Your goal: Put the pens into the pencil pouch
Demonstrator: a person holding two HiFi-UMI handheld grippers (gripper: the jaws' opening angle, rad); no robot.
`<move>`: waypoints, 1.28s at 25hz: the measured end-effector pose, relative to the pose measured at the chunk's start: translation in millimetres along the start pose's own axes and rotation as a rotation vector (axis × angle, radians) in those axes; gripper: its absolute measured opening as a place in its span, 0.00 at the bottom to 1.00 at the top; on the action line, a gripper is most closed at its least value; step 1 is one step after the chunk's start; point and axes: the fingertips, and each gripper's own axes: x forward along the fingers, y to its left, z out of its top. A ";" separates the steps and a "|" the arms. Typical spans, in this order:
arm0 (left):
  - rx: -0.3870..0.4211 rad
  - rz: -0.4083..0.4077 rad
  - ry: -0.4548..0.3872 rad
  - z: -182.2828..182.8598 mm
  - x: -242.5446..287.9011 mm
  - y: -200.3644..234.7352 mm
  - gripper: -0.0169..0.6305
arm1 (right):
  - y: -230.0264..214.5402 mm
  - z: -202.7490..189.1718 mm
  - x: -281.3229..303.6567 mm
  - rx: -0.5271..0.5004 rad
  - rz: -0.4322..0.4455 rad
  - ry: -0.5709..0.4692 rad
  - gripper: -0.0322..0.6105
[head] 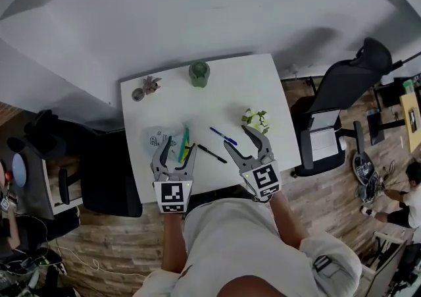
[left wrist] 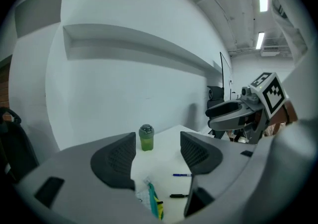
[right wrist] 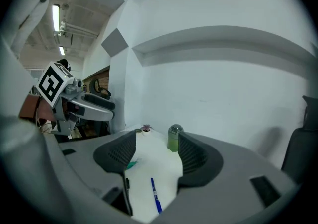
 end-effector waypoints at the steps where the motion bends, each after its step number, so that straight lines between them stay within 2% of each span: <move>1: -0.002 -0.014 0.010 -4.5 6.0 2.8 0.45 | -1.2 -4.2 4.4 0.002 -0.008 0.017 0.47; 13: -0.024 -0.259 0.111 -56.5 66.2 -9.1 0.43 | -7.4 -80.9 24.8 0.055 -0.101 0.248 0.43; 17: -0.017 -0.319 0.149 -71.6 75.9 -20.7 0.42 | -5.7 -108.6 23.0 0.060 -0.108 0.318 0.39; 22: -0.026 -0.342 0.197 -91.7 84.6 -32.5 0.41 | -4.4 -147.2 26.4 0.046 -0.069 0.401 0.33; 32: -0.042 -0.338 0.293 -129.2 98.2 -56.5 0.38 | -4.0 -208.0 41.1 0.004 0.034 0.522 0.27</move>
